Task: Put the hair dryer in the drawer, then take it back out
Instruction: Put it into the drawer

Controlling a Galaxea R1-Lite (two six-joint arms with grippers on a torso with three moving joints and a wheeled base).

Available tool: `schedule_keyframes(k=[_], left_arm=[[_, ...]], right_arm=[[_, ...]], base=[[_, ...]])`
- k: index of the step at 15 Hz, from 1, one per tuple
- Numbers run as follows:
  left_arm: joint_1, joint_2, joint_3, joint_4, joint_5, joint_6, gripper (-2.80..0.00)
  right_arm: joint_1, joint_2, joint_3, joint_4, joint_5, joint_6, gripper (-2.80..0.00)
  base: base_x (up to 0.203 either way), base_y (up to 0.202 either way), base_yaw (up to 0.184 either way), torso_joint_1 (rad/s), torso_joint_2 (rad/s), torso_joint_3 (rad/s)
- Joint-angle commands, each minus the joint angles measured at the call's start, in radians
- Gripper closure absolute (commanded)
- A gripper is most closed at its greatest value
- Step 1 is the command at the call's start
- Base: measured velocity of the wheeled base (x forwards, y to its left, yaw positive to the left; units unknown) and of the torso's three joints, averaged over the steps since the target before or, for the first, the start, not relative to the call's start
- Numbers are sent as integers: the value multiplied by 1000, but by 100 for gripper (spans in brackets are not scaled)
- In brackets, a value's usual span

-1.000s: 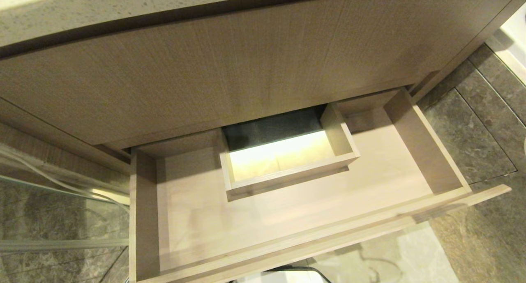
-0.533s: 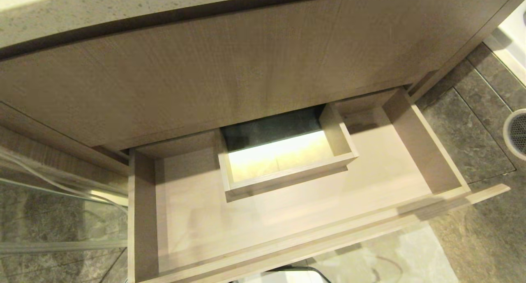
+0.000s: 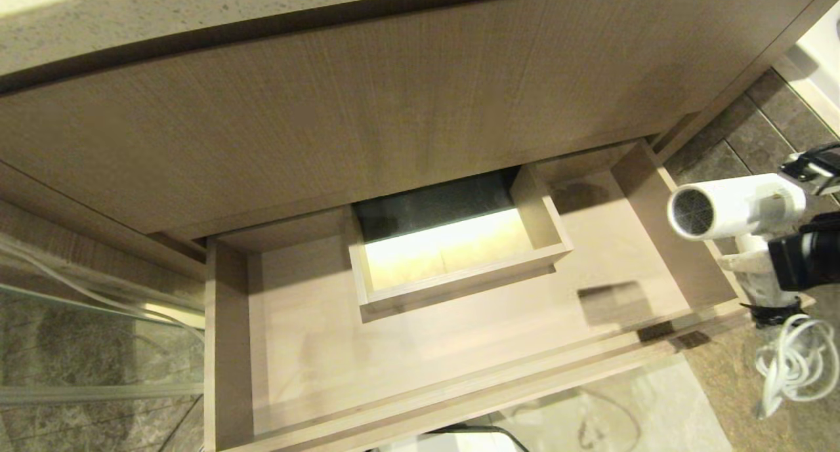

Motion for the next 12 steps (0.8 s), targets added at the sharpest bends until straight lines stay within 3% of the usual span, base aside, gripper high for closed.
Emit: schedule_keyframes(k=[1,7,12], left_arm=[[0,0,0,0,0,0,0],[0,0,0,0,0,0,0],[0,0,0,0,1,0,0]], right_arm=[[3,256,-35,-127,9,-3,0],[5,597,-445,-317,16,4,0],[5,730,-499,-387,16,6,0]], base=[[0,0,0,0,0,0],[0,0,0,0,0,0],[0,0,0,0,0,0]])
